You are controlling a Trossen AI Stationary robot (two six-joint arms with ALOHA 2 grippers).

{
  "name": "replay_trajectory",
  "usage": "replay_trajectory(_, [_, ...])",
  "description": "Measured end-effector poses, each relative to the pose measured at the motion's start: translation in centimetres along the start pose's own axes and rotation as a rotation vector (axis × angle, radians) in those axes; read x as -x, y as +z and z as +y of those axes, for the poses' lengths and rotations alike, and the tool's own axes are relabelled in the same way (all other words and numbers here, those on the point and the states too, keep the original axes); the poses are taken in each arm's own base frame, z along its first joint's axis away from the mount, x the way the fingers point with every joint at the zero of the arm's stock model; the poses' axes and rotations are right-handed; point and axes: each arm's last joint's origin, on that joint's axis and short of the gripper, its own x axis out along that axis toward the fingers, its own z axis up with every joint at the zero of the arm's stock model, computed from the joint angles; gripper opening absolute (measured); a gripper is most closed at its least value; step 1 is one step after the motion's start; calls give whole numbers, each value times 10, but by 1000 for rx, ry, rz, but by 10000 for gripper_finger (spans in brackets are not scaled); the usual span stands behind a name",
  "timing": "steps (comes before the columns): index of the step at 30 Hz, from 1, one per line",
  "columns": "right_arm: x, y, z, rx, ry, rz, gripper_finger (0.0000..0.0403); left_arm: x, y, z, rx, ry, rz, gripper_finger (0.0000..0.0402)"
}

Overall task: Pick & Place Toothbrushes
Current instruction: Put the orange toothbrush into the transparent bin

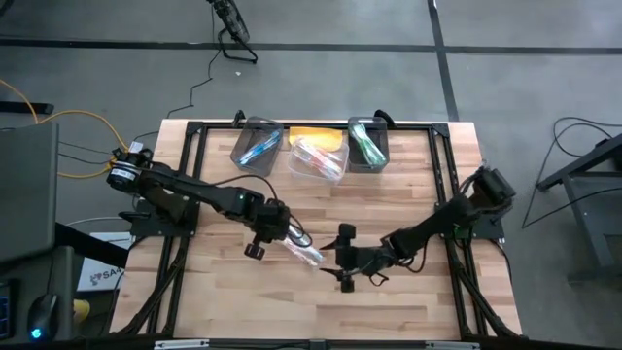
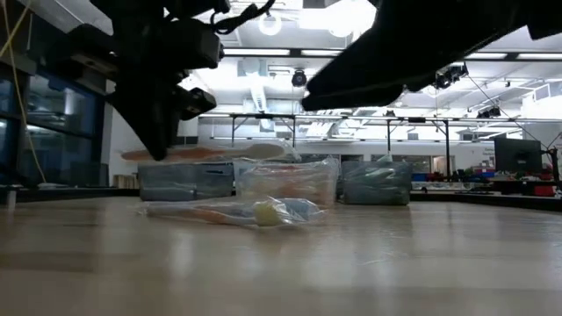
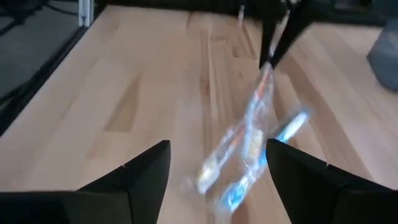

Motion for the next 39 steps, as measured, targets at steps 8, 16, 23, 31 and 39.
replay_trajectory(8, [-27, -19, -2, 117, -104, -71, 245, 0, 2, 1, 0, 4, -17, 12])
replay_trajectory(16, [-44, -27, -16, -15, -107, -88, 242, 0, 4, 2, -7, 35, -42, 12])
replay_trajectory(23, [-47, -26, -25, -104, -96, -86, 231, 0, 5, 3, -7, 63, -49, 12])
replay_trajectory(31, [-47, -26, -25, -111, -96, -80, 127, 0, 5, 3, -7, 66, -48, 12])
replay_trajectory(39, [-47, -26, -24, -112, -94, -86, 19, 0, 5, 3, -6, 65, -45, 15])
